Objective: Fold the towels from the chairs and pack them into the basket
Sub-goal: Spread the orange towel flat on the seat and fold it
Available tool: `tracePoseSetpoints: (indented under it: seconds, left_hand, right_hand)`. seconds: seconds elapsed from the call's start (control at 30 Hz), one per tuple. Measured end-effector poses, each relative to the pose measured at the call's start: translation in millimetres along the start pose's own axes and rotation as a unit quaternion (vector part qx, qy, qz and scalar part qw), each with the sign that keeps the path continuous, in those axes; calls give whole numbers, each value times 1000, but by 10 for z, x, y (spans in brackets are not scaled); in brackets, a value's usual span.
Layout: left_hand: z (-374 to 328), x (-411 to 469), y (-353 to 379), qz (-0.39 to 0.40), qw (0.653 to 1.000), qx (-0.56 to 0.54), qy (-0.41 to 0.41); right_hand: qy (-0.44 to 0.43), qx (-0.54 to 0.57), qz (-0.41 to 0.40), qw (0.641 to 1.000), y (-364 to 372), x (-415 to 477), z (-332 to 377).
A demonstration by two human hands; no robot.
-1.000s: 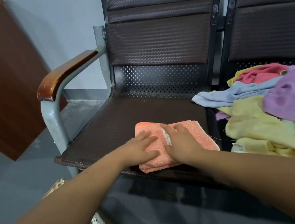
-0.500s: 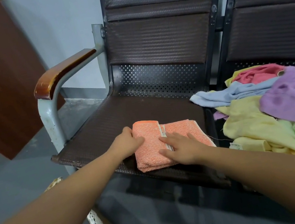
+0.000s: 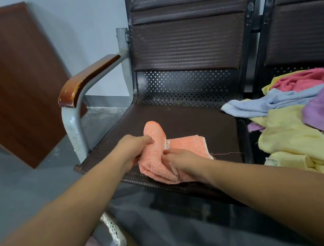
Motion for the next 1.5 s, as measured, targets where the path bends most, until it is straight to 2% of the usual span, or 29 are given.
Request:
tracePoseSetpoints:
  seconds: [0.03,0.1,0.13,0.2,0.3,0.4,0.47,0.53,0.63,0.73,0.87,1.1,1.2,1.4,1.5]
  left_hand:
    - [-45,-13,41,-1,1000,-7,12]
    - [-148,-41,179,5,999,-7,41]
    - [-190,-48,284,17,998,-14,52]
    - [-263,-78,524,70,995,-55,44]
    - [-290,-66,782,115,990,-73,22]
    - [-130,52,837,74,997,-2,17]
    - [40,110,842,62,998,22,-25]
    - [149,101,844,57,996,16,-60]
    - [205,130,887,87,990,-69,-90]
    - [220,126,928,95,985,-103,-103]
    - [170,129,979,123,969,-192,-99]
    - [-54,-124,404,122,947,-297,-26]
    - [12,-191,-86,106,936,-336,14]
    - [429,-294,-1227,38,941,-334,31]
    - [900,-380,-1721,16,953,-301,16]
  right_hand:
    - [9,138,21,990,-45,-23,-12]
    - [22,372,49,927,-199,-54,-61]
    - [30,431,49,900,-307,-45,-113]
    - [52,464,27,884,-514,-47,-239]
    - [105,406,-39,907,-679,-95,-442]
    - [110,224,-149,957,-832,-110,-578]
    - [88,160,-180,967,-880,-133,-557]
    - [88,143,-191,967,-901,-111,-560]
    - [135,151,-188,961,-896,-41,-635]
    - [172,229,-162,944,-886,-35,-677]
    - [140,340,-107,924,-761,-77,-602]
    - [5,295,-132,946,-507,-73,8]
    - [-42,309,-100,945,-286,-104,442]
    - [-95,242,-64,964,520,-57,1135]
    - [-116,164,-46,978,1003,2,1311]
Point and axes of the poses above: each hand's wrist, its own x-axis towards the middle knuckle, its own y-axis out of the palm, z = x × y, the point moved 4 cm from there along x, towards the middle knuckle, and after that the axes turned 5 degrees about y, right-handed, at the moved point
